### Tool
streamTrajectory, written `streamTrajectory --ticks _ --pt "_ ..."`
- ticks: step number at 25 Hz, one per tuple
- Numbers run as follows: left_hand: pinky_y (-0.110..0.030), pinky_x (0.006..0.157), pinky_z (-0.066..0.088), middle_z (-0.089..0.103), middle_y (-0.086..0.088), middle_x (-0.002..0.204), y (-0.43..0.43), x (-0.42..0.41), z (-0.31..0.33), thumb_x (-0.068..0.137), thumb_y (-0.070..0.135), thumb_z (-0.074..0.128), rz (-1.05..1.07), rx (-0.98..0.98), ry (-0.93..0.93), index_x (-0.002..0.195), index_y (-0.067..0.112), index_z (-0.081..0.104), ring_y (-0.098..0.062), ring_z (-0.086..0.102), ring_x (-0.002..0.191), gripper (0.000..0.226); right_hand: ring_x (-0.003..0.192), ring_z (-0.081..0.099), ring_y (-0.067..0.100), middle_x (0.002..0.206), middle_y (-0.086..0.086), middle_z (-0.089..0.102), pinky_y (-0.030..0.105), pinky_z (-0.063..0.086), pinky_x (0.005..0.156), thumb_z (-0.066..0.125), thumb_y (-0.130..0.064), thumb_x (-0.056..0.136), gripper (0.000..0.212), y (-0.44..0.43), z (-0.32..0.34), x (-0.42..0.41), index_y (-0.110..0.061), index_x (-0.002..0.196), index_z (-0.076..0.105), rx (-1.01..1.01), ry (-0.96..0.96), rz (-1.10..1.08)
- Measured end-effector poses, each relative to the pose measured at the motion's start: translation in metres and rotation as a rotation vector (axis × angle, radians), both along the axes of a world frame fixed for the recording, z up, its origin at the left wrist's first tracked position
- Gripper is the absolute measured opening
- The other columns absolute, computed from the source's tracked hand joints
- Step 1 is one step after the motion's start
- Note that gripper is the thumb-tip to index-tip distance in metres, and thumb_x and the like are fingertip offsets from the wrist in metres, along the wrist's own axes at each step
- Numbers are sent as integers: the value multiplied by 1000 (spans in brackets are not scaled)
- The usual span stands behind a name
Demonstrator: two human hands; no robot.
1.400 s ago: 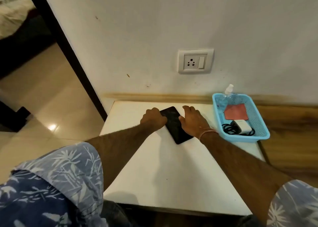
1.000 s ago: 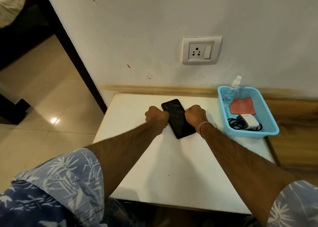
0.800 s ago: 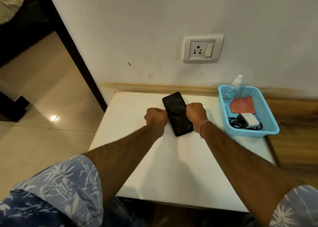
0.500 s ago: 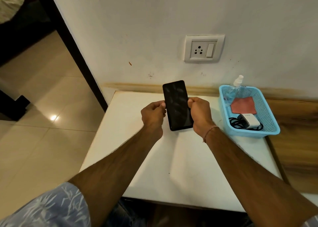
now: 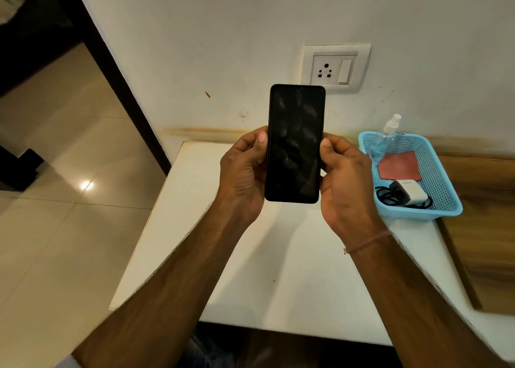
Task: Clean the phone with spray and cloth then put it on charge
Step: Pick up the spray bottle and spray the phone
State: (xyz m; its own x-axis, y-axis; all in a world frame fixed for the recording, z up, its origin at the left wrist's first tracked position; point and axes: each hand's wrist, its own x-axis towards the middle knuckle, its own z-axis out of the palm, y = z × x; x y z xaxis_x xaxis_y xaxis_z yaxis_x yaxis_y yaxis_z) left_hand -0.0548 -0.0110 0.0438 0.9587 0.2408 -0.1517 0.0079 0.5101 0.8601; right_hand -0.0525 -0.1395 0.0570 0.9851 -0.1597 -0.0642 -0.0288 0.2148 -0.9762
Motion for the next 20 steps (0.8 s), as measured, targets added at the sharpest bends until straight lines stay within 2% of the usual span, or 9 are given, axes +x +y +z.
streamTrajectory --ticks 3,5,9,15,20 --pt "-48 86 60 73 -6 107 1 -8 7 100 25 59 -45 -26 -31 101 19 75 -29 72 99 18 98 69 19 95 -8 74 42 57 87 48 -21 100 25 -2 5 -6 -28 91 70 30 -50 46" --pt "-44 79 60 75 -3 103 0 -13 9 100 26 57 -67 -50 -50 94 23 78 -25 73 95 22 97 70 18 97 -6 74 39 59 83 48 -20 100 22 -5 7 -9 -25 96 70 71 -82 70" --pt "-43 80 60 74 -1 98 -3 -17 4 100 28 55 -100 -66 -79 93 23 78 -23 73 93 24 100 70 18 99 -5 74 37 59 81 50 -23 98 19 -10 5 -11 -25 98 69 69 -98 76" --pt "-37 73 58 74 1 94 2 -16 -1 90 32 59 -144 -95 -114 91 23 78 -20 73 89 20 103 69 16 101 -8 74 27 58 77 56 -38 80 22 -14 1 -15 -29 94 71 56 -138 98" --pt "-34 72 58 74 2 89 3 -16 -8 93 30 57 -154 -96 -141 88 23 79 -17 73 86 23 102 69 15 101 -8 74 25 58 77 55 -30 89 17 -15 -3 -15 -28 96 71 50 -150 103"
